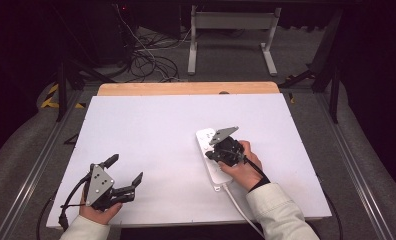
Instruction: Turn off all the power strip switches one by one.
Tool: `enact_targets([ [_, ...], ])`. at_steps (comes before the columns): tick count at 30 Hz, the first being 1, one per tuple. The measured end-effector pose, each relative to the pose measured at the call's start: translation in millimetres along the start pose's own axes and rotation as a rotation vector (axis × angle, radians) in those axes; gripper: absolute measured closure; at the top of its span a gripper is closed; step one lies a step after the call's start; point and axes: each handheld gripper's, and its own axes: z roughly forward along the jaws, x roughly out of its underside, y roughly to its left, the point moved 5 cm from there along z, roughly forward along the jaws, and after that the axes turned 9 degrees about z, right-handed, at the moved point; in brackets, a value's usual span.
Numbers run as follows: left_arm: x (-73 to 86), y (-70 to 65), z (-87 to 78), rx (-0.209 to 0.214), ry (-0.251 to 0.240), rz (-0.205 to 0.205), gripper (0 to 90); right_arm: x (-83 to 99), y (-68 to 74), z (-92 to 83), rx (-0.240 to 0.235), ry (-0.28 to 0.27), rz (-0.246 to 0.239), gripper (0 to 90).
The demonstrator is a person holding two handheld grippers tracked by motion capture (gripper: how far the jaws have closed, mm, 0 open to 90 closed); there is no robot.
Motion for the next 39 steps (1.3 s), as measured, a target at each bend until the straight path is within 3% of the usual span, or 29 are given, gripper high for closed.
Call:
enact_targets([
  [7,-0.1,-0.4,0.0,0.0,0.001,0.002,12.4,1.6,0.9,2.0,0.046,0.012,-0.021,90.0],
  [16,-0.3,-0.7,0.0,0.001,-0.001,0.002,12.4,2.7,-2.1,1.6,0.007,0.009,0.003,90.0],
  [21,-0.4,-1.0,0.1,0.001,-0.001,0.002,12.4,2.7,-1.2,1.8,0.015,0.009,0.006,90.0],
  [24,-0.6,-1.1,-0.1,0.0,-0.001,0.002,12.4,3.3,-4.1,1.9,-0.018,0.003,0.031,90.0],
  [33,-0.8,-0.6,-0.6,-0.004,-0.003,0.004,12.5,4.0,-1.6,2.4,0.009,0.007,0.027,90.0],
  [35,-0.6,0.1,-1.1,-0.004,-0.003,0.002,12.4,4.6,-2.8,1.9,0.013,-0.006,0.024,90.0],
  [37,-0.7,0.3,-1.2,-0.003,-0.006,-0.001,12.4,1.7,-1.8,-4.8,0.069,-0.055,-0.019,90.0],
  [39,-0.4,0.3,-0.7,-0.002,-0.006,-0.002,12.4,-7.3,4.0,-18.2,0.036,-0.149,-0.025,90.0],
])
